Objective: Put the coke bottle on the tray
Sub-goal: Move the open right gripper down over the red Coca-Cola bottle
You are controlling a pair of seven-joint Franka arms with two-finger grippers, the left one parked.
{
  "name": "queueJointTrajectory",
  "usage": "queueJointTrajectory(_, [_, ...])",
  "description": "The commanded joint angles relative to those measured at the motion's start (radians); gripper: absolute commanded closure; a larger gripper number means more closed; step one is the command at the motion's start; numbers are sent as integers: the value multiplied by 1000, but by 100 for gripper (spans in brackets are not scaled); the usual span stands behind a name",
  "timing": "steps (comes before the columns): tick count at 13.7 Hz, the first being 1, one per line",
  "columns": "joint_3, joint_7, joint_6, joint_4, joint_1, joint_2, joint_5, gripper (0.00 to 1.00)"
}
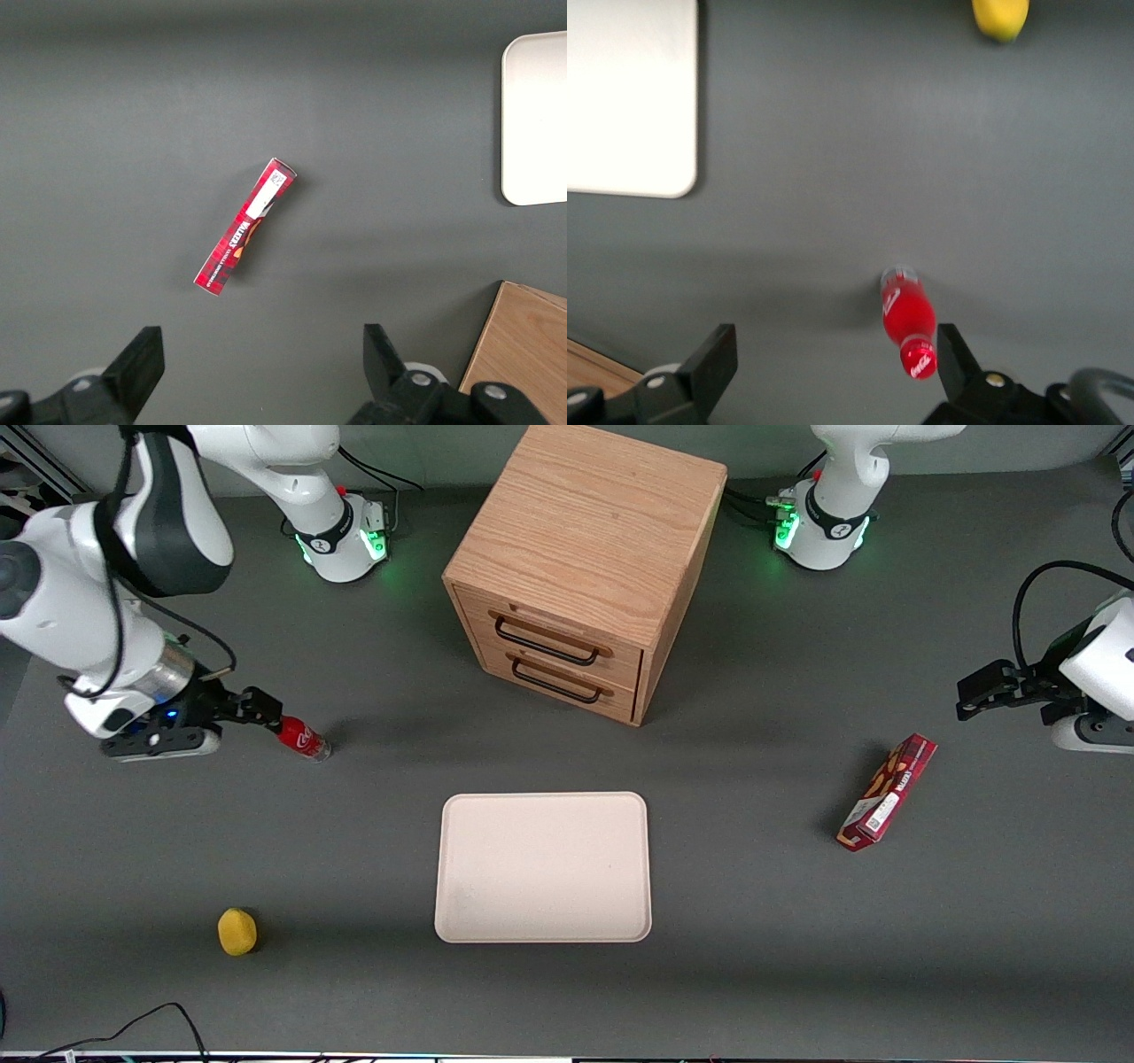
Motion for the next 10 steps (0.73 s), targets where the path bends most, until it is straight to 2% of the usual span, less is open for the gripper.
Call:
queueJointTrajectory(1, [-1, -35, 128, -154, -8, -72, 16, 5])
queueJointTrajectory(4, [-1, -124, 242, -235, -73, -69, 21, 7])
queueJointTrajectory(6, [-1, -170, 250, -252, -97, -69, 24, 20])
queueJointTrajectory(8, [1, -169, 251, -274, -99, -76, 25, 26])
queueJointTrajectory(10, [-1, -172, 277, -303, -99, -78, 65, 31])
